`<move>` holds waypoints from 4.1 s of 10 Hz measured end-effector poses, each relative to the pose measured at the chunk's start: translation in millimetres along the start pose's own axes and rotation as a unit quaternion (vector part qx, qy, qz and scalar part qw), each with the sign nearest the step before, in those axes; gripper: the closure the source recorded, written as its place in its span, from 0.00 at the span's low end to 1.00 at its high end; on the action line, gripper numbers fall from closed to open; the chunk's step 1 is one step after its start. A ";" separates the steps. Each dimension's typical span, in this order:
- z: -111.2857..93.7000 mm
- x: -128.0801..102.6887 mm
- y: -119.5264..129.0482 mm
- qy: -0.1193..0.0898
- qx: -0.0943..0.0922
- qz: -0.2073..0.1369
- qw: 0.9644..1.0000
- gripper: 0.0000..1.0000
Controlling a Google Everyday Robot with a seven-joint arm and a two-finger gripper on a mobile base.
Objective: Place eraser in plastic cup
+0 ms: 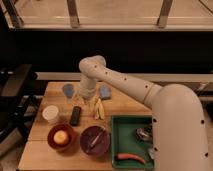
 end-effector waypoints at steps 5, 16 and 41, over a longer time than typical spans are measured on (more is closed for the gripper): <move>10.1 -6.9 6.3 0.007 -0.002 -0.009 1.000 0.26; 104.0 26.3 -79.9 0.022 -0.051 -0.084 0.995 0.26; 49.4 21.4 -77.1 0.016 0.024 -0.068 0.997 1.00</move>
